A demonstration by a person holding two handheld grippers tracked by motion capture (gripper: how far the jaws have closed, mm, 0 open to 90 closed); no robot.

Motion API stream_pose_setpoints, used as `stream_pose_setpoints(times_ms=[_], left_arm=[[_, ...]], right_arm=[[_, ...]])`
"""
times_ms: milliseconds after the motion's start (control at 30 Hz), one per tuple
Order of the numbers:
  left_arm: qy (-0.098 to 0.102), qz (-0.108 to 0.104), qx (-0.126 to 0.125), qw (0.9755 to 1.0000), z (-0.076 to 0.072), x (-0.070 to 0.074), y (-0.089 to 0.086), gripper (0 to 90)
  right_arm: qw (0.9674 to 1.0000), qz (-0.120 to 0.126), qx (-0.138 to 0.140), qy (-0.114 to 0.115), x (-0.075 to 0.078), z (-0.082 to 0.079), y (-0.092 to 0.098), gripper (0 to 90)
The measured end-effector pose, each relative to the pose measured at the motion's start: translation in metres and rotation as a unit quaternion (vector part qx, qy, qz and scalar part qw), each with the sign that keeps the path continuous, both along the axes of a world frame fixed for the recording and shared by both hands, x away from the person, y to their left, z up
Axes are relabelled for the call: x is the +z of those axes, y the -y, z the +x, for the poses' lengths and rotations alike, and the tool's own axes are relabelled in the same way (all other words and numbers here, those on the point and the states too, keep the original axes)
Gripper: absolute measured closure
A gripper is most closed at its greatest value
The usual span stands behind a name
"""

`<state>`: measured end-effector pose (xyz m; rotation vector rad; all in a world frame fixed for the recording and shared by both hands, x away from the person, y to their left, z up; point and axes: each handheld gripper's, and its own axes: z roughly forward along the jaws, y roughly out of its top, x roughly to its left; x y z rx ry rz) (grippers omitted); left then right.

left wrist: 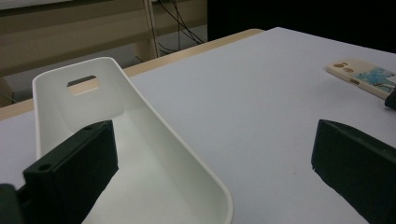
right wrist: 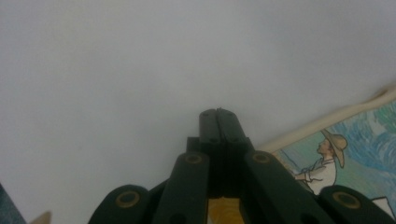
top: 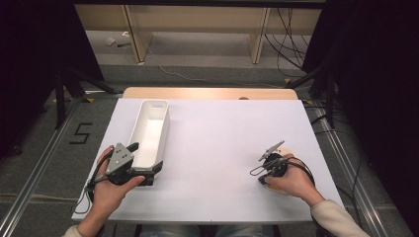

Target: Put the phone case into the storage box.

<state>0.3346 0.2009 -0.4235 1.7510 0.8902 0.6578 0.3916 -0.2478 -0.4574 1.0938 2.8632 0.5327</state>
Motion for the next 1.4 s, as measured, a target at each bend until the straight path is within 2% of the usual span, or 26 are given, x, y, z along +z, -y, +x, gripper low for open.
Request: stream_pose_setpoints(times_ms=[200,500,1000,1067,1133,1167,1200,1233,1300,1333,1367,1400], left_arm=[[0.001,0.001,-0.001,1.0,0.0,0.0,0.0,0.2],[0.002,0.002,-0.003,1.0,0.0,0.001,0.002,0.1],[0.003,0.001,-0.005,1.0,0.0,0.001,0.002,0.1],[0.004,0.001,-0.005,1.0,0.0,0.001,0.002,0.1],[0.003,-0.001,-0.005,1.0,0.0,0.001,0.002,0.1],[0.003,0.0,-0.005,1.0,0.0,0.001,0.003,0.1],[0.003,0.001,-0.005,1.0,0.0,0.001,0.003,0.1],[0.002,0.001,-0.006,1.0,0.0,0.001,0.003,0.1],[0.002,0.001,-0.007,1.0,0.0,0.001,0.004,0.1],[0.003,0.001,-0.007,1.0,0.0,0.001,0.004,0.1],[0.003,0.001,-0.008,1.0,0.0,0.002,0.004,0.1],[0.004,0.001,-0.008,1.0,0.0,0.002,0.004,0.1]], right_arm=[[0.9998,-0.009,-0.014,-0.009,0.002,-0.01,0.017,90.0],[0.9982,-0.021,-0.054,-0.016,0.004,-0.021,0.045,90.0],[0.9949,-0.04,-0.09,-0.023,0.006,-0.023,0.061,89.4],[0.995,-0.046,-0.086,-0.023,0.008,-0.023,0.062,86.1],[0.9953,-0.032,-0.09,-0.019,0.012,-0.023,0.062,83.3],[0.9957,-0.026,-0.088,-0.011,0.016,-0.023,0.063,80.9],[0.9949,-0.023,-0.098,0.005,0.024,-0.021,0.065,72.5],[0.9949,-0.023,-0.098,0.005,0.024,-0.021,0.065,72.5],[0.9929,-0.028,-0.114,0.018,0.029,-0.017,0.068,60.2],[0.9898,-0.03,-0.135,0.035,0.03,-0.013,0.073,47.3],[0.9898,-0.03,-0.135,0.035,0.03,-0.013,0.073,47.3],[0.987,-0.044,-0.149,0.041,0.029,-0.008,0.078,35.0]])
